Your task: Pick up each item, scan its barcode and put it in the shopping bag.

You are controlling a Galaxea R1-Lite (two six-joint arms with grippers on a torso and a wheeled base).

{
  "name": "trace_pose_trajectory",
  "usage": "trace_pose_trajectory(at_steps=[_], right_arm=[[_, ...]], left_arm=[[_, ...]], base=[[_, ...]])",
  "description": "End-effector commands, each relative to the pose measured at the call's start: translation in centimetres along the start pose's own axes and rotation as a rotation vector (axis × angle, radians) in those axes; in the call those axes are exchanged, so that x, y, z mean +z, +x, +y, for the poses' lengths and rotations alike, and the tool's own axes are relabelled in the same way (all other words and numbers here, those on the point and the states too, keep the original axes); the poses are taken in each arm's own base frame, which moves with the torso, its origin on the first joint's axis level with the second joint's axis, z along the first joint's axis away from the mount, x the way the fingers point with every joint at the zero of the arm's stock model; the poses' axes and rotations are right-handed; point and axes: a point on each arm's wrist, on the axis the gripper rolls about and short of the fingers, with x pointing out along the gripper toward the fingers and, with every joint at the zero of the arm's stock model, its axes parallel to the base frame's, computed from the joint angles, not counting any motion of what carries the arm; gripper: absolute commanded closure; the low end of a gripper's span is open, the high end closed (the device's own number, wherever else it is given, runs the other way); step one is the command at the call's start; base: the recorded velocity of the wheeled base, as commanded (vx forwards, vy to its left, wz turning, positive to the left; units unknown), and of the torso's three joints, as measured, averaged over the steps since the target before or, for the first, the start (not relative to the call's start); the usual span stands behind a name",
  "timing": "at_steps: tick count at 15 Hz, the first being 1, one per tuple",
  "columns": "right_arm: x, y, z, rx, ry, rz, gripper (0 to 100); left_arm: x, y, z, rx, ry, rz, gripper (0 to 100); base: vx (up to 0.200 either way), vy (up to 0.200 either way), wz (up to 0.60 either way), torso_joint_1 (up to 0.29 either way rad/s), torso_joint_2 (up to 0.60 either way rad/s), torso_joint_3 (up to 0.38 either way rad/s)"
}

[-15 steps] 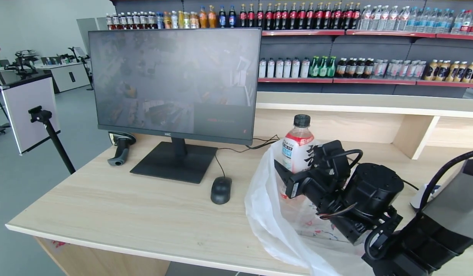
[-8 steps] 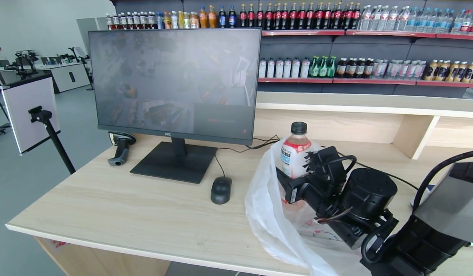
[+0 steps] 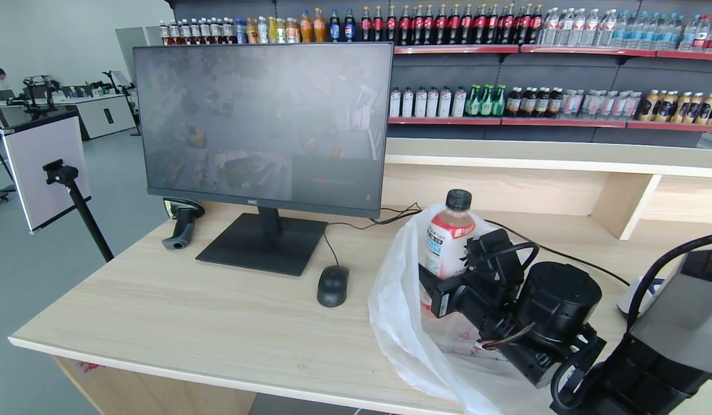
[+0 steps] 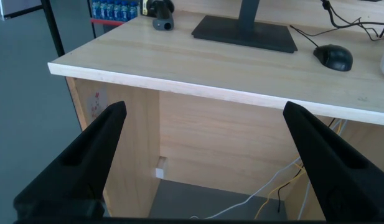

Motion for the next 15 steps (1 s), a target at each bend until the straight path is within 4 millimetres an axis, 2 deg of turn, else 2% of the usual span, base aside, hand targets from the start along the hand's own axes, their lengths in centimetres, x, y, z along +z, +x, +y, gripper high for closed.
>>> trace_pose_trajectory(at_steps=[1,9,10,15], right_arm=[[0.27,-0.29,0.27,0.011,0.000,-0.007,100],[-0.08,-0.65,0.31,0.015,-0.005,0.013,100],[-0.15,-0.67,0.36,0.017,-0.006,0.016,0],[0.14,-0.89,0.82,0.029,0.037,0.008,0]], left_arm=[[0.00,0.00,0.00,0.000,0.000,-0.001,0],[0.00,0.00,0.00,0.000,0.000,-0.001,0],[0.00,0.00,0.00,0.000,0.000,-0.001,0],[0.00,0.00,0.00,0.000,0.000,-0.001,0]], base=[[0.000,0.000,0.00,0.000,0.00,0.000],[0.000,0.000,0.00,0.000,0.00,0.000],[0.000,0.000,0.00,0.000,0.00,0.000],[0.000,0.000,0.00,0.000,0.00,0.000]])
